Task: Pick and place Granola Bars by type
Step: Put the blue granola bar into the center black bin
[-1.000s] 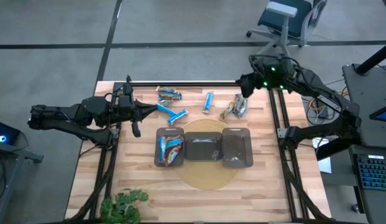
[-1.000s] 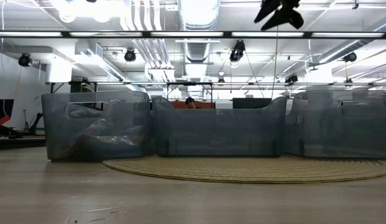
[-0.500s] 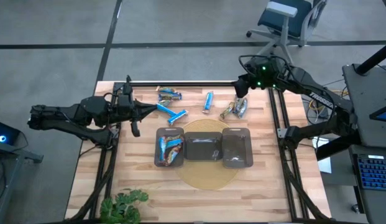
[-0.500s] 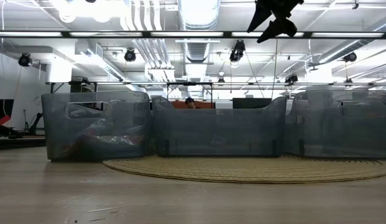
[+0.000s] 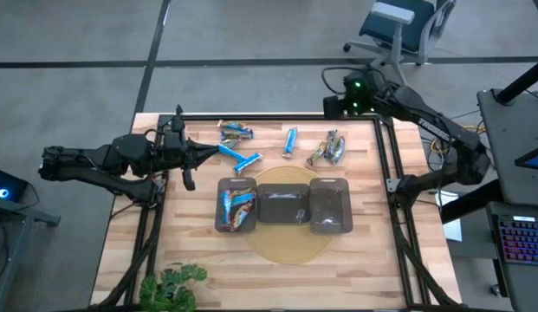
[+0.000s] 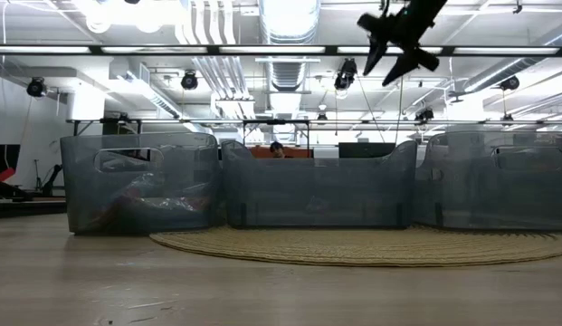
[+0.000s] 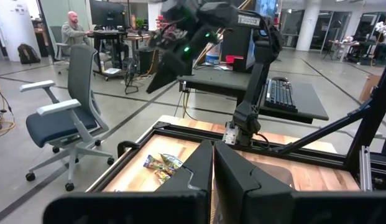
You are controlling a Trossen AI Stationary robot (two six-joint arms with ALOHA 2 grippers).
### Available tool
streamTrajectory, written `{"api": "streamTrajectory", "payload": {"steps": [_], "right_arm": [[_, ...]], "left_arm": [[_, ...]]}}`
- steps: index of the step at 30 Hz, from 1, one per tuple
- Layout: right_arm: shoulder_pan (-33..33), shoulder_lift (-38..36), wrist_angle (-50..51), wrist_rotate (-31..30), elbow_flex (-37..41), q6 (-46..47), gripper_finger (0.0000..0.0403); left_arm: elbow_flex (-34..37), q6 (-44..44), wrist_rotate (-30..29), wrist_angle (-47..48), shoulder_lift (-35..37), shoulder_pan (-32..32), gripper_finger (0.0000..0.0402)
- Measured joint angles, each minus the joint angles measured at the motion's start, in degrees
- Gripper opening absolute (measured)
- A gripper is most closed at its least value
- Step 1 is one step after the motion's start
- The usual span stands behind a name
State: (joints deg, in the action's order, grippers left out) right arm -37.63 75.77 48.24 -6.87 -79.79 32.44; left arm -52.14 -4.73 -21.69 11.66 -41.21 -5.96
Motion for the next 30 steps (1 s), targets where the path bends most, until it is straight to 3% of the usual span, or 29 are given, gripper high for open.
{"api": "streamTrajectory", "payload": {"steps": [6,14,30], "right_arm": [[-3.36,6.27,2.44,7.00,0.04,1.49,0.0242],[-5.09,13.00,5.19,8.29,0.09,0.70,0.0242],[-5.93,12.89,7.36,8.35,-0.24,0.73,0.0242]], "left_arm": [[0.00,-0.06,-0.04,-0.02,0.00,0.00,0.0000],[0.00,-1.77,-0.26,-0.02,0.00,0.00,0.0000],[0.00,-1.99,-0.26,-0.02,0.00,0.00,0.0000]]}}
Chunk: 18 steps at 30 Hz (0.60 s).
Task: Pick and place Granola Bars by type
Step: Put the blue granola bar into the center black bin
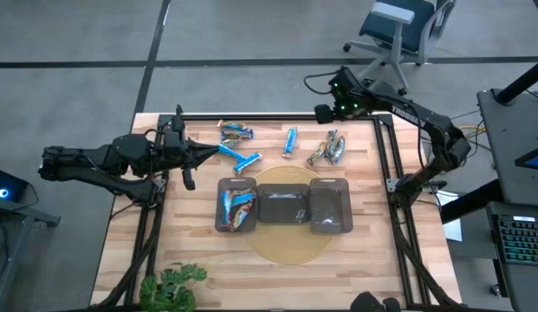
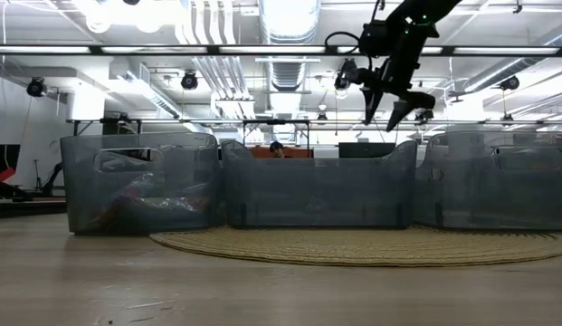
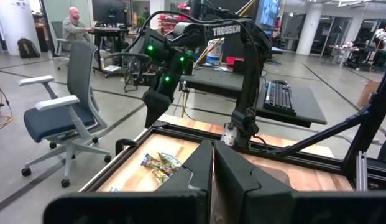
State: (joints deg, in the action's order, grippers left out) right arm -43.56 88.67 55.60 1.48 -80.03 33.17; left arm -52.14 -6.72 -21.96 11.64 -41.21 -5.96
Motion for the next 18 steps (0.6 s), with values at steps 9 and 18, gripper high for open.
{"api": "streamTrajectory", "payload": {"steps": [9,18], "right_arm": [[-1.02,3.17,4.20,-3.09,1.46,2.73,0.0242],[-0.97,11.25,4.14,-3.08,1.57,3.54,0.0242]], "left_arm": [[0.00,-0.74,0.00,0.00,-0.02,0.00,0.0000],[0.04,-2.49,-0.17,0.00,-0.02,0.00,0.0000]]}}
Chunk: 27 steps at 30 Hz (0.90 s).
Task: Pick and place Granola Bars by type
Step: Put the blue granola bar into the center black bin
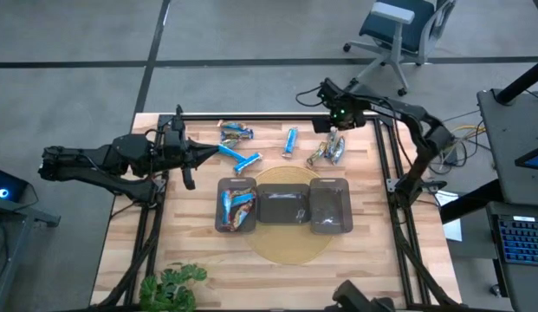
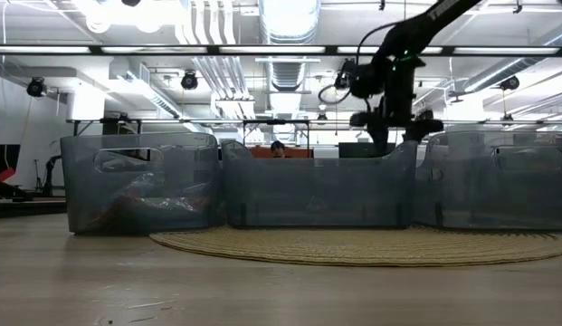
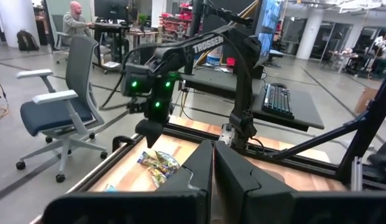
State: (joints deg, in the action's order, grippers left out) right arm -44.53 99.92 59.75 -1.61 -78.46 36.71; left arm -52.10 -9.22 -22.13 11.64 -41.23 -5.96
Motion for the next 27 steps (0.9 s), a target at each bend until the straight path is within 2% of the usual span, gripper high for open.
{"api": "streamTrajectory", "payload": {"steps": [11,27], "right_arm": [[-1.65,7.04,-0.59,0.10,0.00,2.67,0.0242],[-3.34,6.75,-1.71,0.57,0.26,3.45,0.0242]], "left_arm": [[0.21,-4.90,-0.02,1.00,0.00,0.00,0.0000],[0.96,-6.99,-0.13,1.36,-0.55,0.00,0.0000]]}}
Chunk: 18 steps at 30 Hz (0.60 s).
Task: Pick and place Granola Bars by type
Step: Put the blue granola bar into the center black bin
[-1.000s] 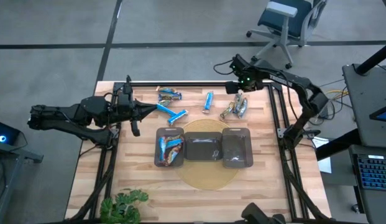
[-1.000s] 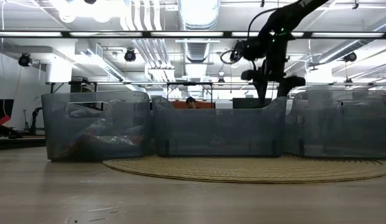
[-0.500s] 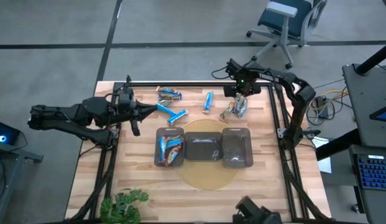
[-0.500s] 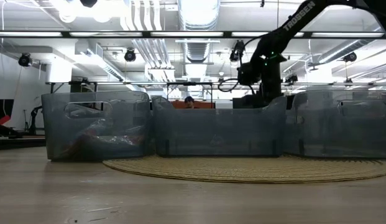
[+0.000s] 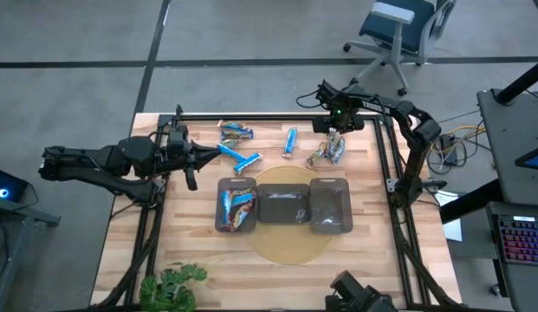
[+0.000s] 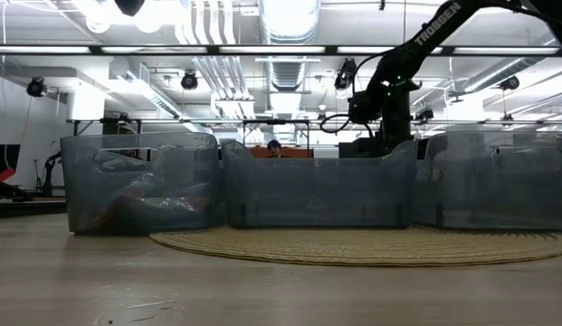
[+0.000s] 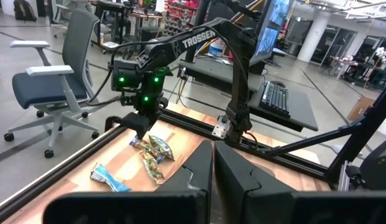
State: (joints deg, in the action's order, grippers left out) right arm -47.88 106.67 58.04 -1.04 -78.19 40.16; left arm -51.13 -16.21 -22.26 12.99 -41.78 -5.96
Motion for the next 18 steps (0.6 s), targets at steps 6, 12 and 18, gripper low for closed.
{"api": "streamTrajectory", "payload": {"steps": [6,12,18], "right_arm": [[-0.02,0.00,-0.69,0.18,0.20,0.96,0.0242],[0.00,0.00,-5.02,1.95,2.31,2.26,0.0242],[-0.03,0.00,-7.97,2.84,4.44,2.73,0.0242]], "left_arm": [[0.00,-0.02,-0.26,-0.02,0.00,0.00,0.0000],[0.00,-0.04,-0.35,-0.07,0.00,0.00,0.0000],[0.00,-0.04,-0.35,-0.09,0.00,0.00,0.0000]]}}
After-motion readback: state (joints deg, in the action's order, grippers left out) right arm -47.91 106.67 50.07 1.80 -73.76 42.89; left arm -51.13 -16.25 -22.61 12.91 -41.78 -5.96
